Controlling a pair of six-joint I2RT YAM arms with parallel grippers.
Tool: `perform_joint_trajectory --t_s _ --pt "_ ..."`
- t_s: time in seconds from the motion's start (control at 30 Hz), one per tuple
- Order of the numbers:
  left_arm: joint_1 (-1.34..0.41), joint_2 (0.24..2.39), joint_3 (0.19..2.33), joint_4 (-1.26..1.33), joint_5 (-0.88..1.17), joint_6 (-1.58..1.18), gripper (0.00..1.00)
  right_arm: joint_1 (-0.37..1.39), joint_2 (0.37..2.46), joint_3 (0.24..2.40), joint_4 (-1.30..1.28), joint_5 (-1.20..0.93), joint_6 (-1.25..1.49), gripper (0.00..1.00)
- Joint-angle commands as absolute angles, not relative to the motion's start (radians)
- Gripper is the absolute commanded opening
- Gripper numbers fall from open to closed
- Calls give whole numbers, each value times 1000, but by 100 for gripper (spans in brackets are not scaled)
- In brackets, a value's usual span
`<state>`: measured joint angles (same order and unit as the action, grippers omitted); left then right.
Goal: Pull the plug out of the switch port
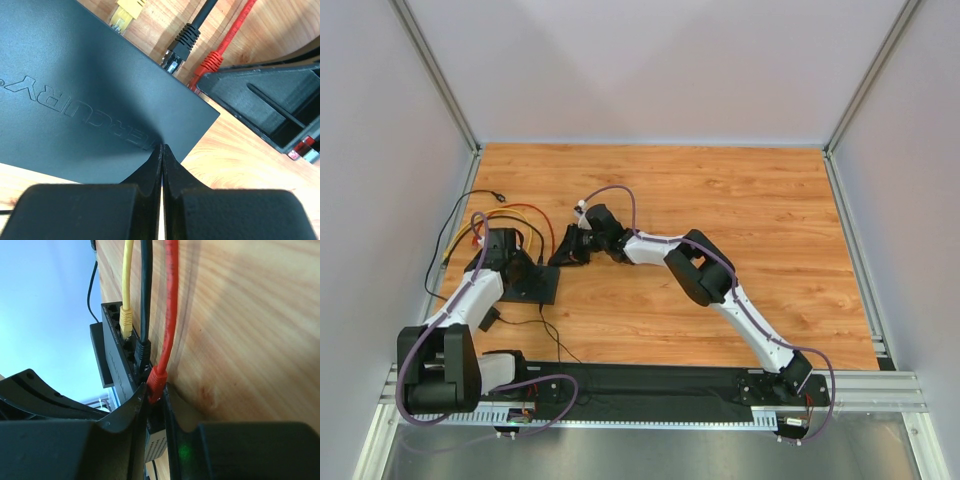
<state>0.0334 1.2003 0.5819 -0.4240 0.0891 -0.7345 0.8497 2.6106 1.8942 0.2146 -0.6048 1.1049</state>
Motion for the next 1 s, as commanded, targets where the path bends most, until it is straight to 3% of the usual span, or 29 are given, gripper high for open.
perform_joint_trajectory --t_s 0.0,0.13,0.23,0.53,0.73,0.87,0.97 --pt "34 1256 568 -485 86 -727 0 862 2660 1956 202 -620 1101 18" --pt "34 1278 577 -500 81 -724 0 862 2674 1960 225 -633 1132 12" --pt "35 1299 589 -526 74 -726 0 861 2671 1953 233 -627 1138 0" --pt "34 1374 588 -563 57 -712 0 851 2643 1944 302 -516 1160 0" --pt "35 1388 581 -558 60 -715 0 845 2677 1963 489 -541 1278 0" --pt "34 1385 581 -566 45 -712 0 842 2636 1970 283 -444 1113 0" --pt "34 1384 580 -568 41 -713 0 842 2640 1991 316 -472 1141 0"
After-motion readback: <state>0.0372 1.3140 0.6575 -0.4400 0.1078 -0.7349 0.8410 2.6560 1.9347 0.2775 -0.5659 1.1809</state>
